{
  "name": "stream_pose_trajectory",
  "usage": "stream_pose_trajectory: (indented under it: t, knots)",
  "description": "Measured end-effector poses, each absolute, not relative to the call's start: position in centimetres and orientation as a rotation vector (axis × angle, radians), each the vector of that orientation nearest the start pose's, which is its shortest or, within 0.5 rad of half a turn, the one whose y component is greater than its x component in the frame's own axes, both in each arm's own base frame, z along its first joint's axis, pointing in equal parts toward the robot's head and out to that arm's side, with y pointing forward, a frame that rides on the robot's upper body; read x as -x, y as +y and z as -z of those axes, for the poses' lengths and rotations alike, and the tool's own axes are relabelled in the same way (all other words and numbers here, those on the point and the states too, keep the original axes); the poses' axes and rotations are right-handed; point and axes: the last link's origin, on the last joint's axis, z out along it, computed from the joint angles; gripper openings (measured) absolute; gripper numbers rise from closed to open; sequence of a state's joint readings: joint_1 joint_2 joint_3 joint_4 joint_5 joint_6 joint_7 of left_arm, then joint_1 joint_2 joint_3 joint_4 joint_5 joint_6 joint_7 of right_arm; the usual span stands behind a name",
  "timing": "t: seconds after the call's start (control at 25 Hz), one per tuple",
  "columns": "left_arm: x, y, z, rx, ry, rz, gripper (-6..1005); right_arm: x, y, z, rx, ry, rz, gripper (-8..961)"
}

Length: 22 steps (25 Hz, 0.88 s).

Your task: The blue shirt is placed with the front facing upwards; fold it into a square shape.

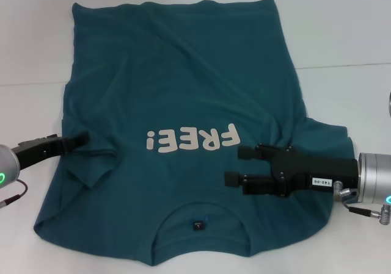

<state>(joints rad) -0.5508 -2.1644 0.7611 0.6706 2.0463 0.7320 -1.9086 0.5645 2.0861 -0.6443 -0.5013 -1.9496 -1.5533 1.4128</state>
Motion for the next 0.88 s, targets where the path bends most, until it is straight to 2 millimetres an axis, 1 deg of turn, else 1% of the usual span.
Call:
stream_pose_trajectory:
  t: [0.32,0.48,0.88]
  knots:
    - [31.4,39.7,0.8,1.927,-1.243,0.427,819,-25.4,32.7,2.1,2.685,0.82,-0.887,940]
    - [31.4,39.6,1.3,1.94,-1.238,0.41,811,-25.4,32.7,2.1,2.684,0.815,-0.887,940]
    - [30.9,39.8,1.9,1.972,-1.208,0.381,698,-25.4,32.7,2.1,2.683,0.816,-0.888,940]
